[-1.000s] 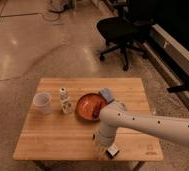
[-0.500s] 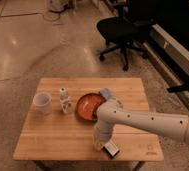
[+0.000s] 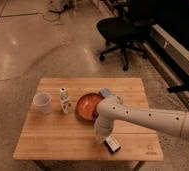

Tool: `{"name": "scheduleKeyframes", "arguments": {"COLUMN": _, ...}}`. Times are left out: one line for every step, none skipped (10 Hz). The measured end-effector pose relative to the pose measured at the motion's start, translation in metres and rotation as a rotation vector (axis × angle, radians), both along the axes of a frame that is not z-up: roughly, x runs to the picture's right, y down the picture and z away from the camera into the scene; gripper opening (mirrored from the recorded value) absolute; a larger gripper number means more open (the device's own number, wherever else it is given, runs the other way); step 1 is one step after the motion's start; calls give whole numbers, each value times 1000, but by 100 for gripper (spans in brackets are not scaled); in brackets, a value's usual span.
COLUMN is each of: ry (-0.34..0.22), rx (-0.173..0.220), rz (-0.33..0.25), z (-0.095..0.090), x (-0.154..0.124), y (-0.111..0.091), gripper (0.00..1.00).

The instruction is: Push the eraser across the table

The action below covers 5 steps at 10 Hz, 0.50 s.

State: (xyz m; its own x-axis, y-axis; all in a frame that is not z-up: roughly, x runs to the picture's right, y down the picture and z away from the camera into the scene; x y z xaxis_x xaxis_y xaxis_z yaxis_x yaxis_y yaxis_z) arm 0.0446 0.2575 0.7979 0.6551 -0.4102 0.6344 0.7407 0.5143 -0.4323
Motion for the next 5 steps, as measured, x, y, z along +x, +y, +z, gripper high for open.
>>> {"name": "scheduleKeyframes", "arguments": {"ry": 17, "rx": 9, "rz": -8, "z": 5, "x": 9, "y": -6, "gripper": 0}}
{"name": "scheduleKeyframes", "arguments": {"ry": 32, "rx": 17, "rz": -12, "z": 10, "x": 17, "y": -12, "gripper": 0}}
{"name": "scheduleKeyframes", "arguments": {"ry": 48, "rx": 27, "rz": -20, "z": 15, "x": 24, "y": -19, "gripper": 0}}
{"name": "scheduleKeyframes", "arguments": {"ry": 58, "rx": 34, "rz": -22, "z": 18, "x": 29, "y": -24, "gripper": 0}}
{"name": "scheduleKeyframes", "arguments": {"ry": 65, "rx": 41, "rz": -24, "z": 20, "x": 34, "y": -29, "gripper": 0}}
